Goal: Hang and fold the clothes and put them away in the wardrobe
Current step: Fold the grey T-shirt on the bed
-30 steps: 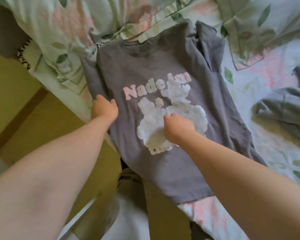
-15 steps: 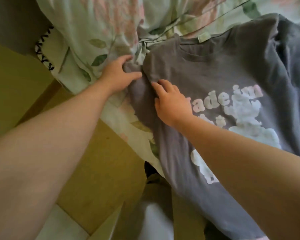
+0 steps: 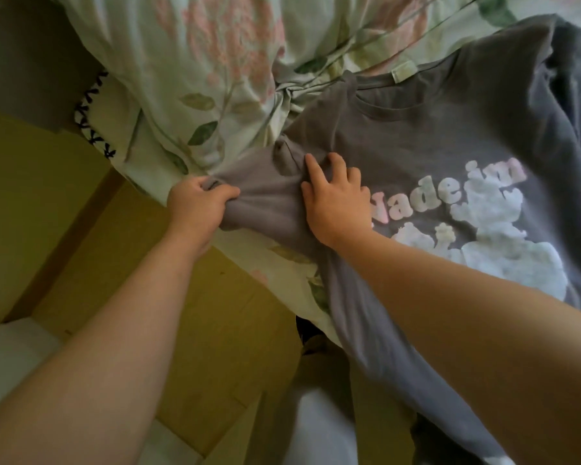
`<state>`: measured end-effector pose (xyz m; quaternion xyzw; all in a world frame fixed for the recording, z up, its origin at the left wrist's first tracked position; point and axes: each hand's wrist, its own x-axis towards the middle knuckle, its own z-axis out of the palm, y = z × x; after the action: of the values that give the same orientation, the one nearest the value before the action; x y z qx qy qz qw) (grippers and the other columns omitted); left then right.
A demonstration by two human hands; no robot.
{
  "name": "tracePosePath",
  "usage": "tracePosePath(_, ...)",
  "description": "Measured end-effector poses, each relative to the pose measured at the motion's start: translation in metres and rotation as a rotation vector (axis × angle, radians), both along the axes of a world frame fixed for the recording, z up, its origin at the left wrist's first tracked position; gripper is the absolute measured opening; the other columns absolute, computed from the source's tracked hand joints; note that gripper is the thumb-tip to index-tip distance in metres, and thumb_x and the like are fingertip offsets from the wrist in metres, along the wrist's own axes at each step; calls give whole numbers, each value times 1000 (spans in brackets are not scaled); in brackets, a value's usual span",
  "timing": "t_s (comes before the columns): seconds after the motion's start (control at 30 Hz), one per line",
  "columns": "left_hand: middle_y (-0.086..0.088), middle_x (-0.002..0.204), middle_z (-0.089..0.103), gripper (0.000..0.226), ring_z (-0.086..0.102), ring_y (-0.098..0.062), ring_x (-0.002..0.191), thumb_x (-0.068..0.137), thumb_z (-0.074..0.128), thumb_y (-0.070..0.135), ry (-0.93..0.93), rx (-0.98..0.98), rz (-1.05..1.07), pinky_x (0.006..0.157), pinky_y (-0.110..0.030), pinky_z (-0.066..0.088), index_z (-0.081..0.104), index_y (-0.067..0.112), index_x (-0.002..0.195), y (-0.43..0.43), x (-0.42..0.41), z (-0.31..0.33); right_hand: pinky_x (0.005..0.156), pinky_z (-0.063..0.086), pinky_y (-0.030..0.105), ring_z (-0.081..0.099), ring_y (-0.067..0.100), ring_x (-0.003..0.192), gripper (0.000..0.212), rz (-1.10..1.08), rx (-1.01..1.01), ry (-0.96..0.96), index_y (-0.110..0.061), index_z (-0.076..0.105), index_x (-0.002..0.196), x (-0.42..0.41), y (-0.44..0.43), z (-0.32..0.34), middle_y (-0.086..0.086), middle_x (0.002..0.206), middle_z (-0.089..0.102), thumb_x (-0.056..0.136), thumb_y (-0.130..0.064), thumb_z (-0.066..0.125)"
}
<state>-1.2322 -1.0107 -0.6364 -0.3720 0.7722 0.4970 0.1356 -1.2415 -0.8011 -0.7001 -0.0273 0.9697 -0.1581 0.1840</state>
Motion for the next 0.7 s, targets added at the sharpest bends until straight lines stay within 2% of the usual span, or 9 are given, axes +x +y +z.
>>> tracePosePath(0.13,-7,90,71,24,72,-31,90,87,77,32,-11,-14,257,78,-47,60,61,17,76,2,25,-18,91,39,55,34,42,131,57,50,56,6,-41,11,158,-2,-7,-4,13,164,17,104,-57,20)
tracePosePath(0.23,-2,85,66,31,68,-26,86,94,68,44,-49,-164,288,68,-37,56,58,17,80,11,38,-27,90,40,54,33,41,132,59,104,95,14,-40,4,159,-3,-4,-7,14,166,11,105,-57,17)
tracePosePath(0.3,-1,90,66,35,67,-28,91,98,60,48,-132,-207,317,74,-37,56,62,14,91,19,44,-33,87,41,53,34,40,131,59,145,115,28,-40,-1,159,-3,-3,-8,14,167,7,105,-56,16)
tracePosePath(0.4,-4,111,69,50,68,-28,102,94,62,54,-257,41,603,91,-44,58,66,10,117,26,51,-37,81,41,51,35,39,126,58,219,128,61,-41,-7,159,-1,-1,-10,11,168,1,106,-53,16)
tracePosePath(0.47,-1,110,75,46,74,-25,95,88,70,51,-203,380,777,78,-39,61,69,16,118,27,55,-36,81,41,51,36,39,125,58,252,122,81,-41,-6,159,1,3,-12,9,169,3,107,-52,16)
tracePosePath(0.5,-1,106,77,37,76,-23,90,86,71,44,-159,490,785,68,-34,61,72,19,114,28,58,-35,83,42,52,36,39,126,57,258,111,85,-40,-3,159,2,5,-13,9,169,5,107,-51,17)
tracePosePath(0.57,-2,101,79,27,76,-21,85,79,72,26,-98,514,701,58,-28,57,74,18,105,31,67,-36,88,42,53,36,40,129,56,250,72,89,-38,4,160,4,11,-13,9,168,11,107,-51,19)
tracePosePath(0.63,-4,104,78,42,75,-26,95,69,76,15,-58,390,548,68,-33,59,71,12,111,33,75,-38,91,43,54,37,40,131,56,237,30,94,-35,13,160,5,15,-11,9,167,18,107,-50,23)
tracePosePath(0.7,-1,106,77,58,74,-23,98,62,82,18,-34,290,340,79,-37,60,67,13,118,31,81,-38,92,43,54,38,39,132,56,242,8,97,-32,18,159,9,19,-9,10,165,22,106,-49,24)
